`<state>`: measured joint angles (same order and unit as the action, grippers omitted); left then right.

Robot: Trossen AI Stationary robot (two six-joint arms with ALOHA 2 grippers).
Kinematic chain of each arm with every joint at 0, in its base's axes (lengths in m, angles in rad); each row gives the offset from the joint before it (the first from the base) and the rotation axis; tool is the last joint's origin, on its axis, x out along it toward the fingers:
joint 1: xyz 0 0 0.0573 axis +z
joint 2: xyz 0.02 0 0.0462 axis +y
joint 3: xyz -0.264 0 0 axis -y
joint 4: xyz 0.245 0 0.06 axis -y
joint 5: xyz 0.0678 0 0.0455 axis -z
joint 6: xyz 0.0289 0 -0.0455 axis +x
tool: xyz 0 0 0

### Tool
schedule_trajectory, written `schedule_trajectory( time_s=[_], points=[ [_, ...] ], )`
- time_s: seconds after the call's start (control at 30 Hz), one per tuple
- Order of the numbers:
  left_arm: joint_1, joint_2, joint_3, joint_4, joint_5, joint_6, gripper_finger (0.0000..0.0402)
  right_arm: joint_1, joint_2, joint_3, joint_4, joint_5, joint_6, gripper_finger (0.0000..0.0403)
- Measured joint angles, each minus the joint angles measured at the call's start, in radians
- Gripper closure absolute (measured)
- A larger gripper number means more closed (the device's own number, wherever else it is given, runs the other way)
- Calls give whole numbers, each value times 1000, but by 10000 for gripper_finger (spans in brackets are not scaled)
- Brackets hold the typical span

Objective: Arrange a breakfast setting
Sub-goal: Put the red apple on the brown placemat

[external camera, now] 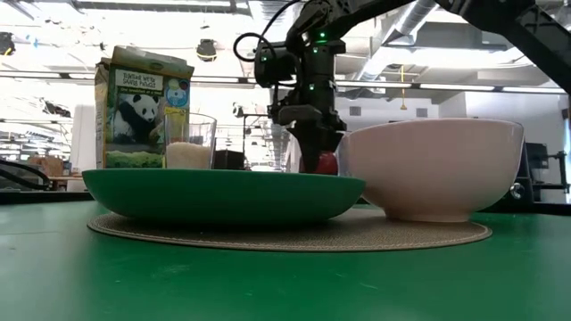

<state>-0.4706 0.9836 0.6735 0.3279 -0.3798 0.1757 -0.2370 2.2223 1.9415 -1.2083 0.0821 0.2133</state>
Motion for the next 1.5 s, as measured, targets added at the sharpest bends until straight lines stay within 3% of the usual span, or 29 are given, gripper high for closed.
schedule_trajectory(
  time_s=[0.27,0.5,0.8,0.97,1.13,1.5],
  points=[
    [0,0,0,-1,0,0,239,-1,-36,-5,-2,-10,13,94],
    [0,0,0,-1,0,0,239,-4,-143,-4,-6,6,95,94],
    [0,0,0,-1,0,0,239,14,-240,-2,-73,-5,362,94],
    [0,0,0,-1,0,-5,239,47,-223,-2,-133,-27,500,94],
    [0,0,0,-3,0,-13,239,72,-173,-2,-62,-31,587,94],
    [0,0,0,-8,5,-45,239,46,-8,-2,-23,-25,577,94]
  ],
)
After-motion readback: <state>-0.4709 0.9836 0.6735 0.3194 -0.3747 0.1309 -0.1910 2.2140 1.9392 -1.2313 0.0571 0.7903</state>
